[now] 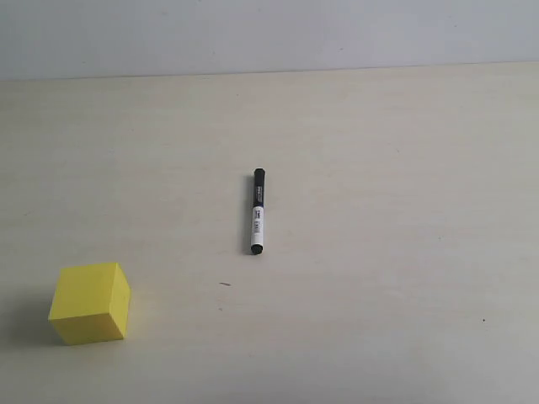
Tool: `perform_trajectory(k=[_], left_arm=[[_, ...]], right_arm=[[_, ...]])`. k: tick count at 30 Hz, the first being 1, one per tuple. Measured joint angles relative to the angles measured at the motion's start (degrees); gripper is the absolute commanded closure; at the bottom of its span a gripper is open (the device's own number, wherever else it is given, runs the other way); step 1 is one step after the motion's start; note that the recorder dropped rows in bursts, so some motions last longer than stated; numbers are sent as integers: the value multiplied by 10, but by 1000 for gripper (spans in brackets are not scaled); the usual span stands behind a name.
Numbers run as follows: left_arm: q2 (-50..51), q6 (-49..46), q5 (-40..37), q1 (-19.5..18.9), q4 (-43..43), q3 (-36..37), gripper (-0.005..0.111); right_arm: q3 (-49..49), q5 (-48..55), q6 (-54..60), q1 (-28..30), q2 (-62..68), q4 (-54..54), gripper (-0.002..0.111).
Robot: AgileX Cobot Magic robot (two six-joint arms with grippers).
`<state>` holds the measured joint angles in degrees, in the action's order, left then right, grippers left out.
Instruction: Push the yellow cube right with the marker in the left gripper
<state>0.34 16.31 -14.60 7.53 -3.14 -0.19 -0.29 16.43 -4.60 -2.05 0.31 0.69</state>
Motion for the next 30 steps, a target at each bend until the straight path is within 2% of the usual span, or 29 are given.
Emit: perform_trajectory(k=[9,13,15,17,19,22,30], left_arm=[[0,171,203,0,51,1,107],[0,185,335,0,65,3,107],[13,164,366,-1,125,-20,107],[52,109,362,-2,199,-68,107],[118,29,329,-3,262,-128,107],[244,-84,216,-3,292,-238,107],[655,-206,-241,3,289,-547,107]], right_arm=[[0,0,0,0,0,0,108],[0,0,0,0,0,0,108],[0,0,0,0,0,0,108],[0,0,0,0,0,0,108],[0,0,0,0,0,0,108],[0,0,0,0,0,0,108],[0,0,0,0,0,0,108]])
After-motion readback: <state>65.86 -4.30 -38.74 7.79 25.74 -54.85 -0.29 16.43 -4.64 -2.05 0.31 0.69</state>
